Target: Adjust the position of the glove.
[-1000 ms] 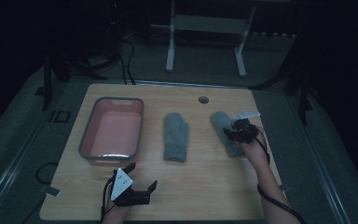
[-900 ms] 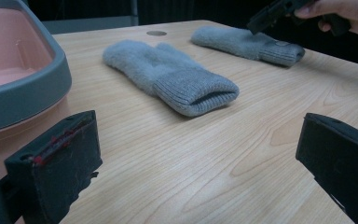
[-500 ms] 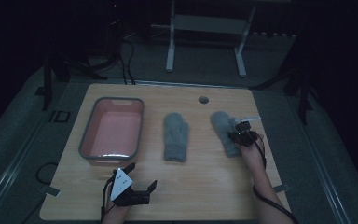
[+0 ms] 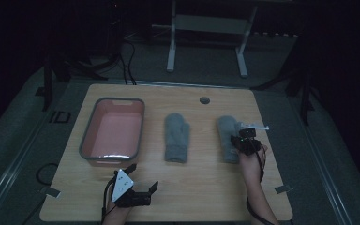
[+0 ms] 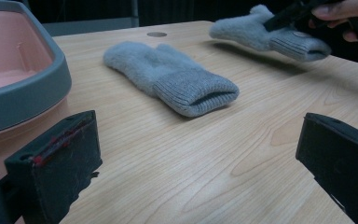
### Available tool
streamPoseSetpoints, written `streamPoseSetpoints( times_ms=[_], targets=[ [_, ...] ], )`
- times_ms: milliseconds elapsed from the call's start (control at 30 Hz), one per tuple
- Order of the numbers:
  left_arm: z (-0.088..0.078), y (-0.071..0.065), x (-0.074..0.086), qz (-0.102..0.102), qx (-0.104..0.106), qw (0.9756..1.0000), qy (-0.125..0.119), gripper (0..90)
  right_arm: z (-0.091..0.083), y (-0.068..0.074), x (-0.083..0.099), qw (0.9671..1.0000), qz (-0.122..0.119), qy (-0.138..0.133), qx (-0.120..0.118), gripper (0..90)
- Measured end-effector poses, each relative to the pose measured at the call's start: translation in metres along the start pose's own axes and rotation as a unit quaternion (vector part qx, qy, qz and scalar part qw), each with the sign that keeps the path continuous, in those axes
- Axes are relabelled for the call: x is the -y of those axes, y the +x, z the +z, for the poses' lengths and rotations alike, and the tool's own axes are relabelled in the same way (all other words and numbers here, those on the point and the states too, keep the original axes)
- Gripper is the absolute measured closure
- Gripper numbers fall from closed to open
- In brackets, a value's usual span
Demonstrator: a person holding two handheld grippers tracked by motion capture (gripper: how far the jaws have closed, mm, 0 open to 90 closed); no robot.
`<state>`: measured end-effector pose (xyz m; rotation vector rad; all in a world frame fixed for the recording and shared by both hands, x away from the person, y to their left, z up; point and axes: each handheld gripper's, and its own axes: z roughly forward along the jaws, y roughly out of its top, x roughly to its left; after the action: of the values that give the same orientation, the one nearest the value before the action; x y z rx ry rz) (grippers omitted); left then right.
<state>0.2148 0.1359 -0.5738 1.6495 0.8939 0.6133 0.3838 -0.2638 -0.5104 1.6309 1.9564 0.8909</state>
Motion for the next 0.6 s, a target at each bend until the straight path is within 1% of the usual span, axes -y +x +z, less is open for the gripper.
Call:
streamPoseSetpoints(
  times_ms=[100, 133, 267, 300, 467, 500, 600],
  targets=[
    [0.0, 0.0, 0.0, -0.001, 0.0, 1.0, 0.0, 0.3, 0.001, -0.002, 0.007, 1.0, -0.001, 0.003, -0.001, 82.2],
    [0.0, 0.0, 0.0, -0.001, 0.0, 1.0, 0.0, 0.3, 0.002, -0.002, 0.01, 1.0, -0.005, 0.007, -0.001, 82.1],
    [0.0, 0.0, 0.0, -0.001, 0.0, 1.0, 0.002, 0.3, 0.01, -0.006, 0.02, 0.9998, 0.0, 0.019, 0.001, 81.8],
    [0.0, 0.0, 0.0, -0.001, 0.001, 1.0, 0.002, 0.3, 0.012, -0.007, 0.022, 0.9997, -0.002, 0.023, 0.0, 81.5],
    [0.0, 0.001, 0.0, -0.001, 0.0, 1.0, 0.002, 0.3, 0.016, -0.008, 0.026, 0.9998, -0.003, 0.02, -0.002, 80.2],
    [0.0, 0.001, 0.0, -0.002, 0.0, 1.0, 0.002, 0.3, 0.016, -0.008, 0.026, 0.9998, -0.006, 0.02, -0.001, 79.0],
    [0.0, 0.001, 0.0, -0.003, 0.001, 1.0, 0.0, 0.3, 0.013, -0.01, 0.025, 0.9997, -0.003, 0.018, -0.017, 73.5]
  ],
)
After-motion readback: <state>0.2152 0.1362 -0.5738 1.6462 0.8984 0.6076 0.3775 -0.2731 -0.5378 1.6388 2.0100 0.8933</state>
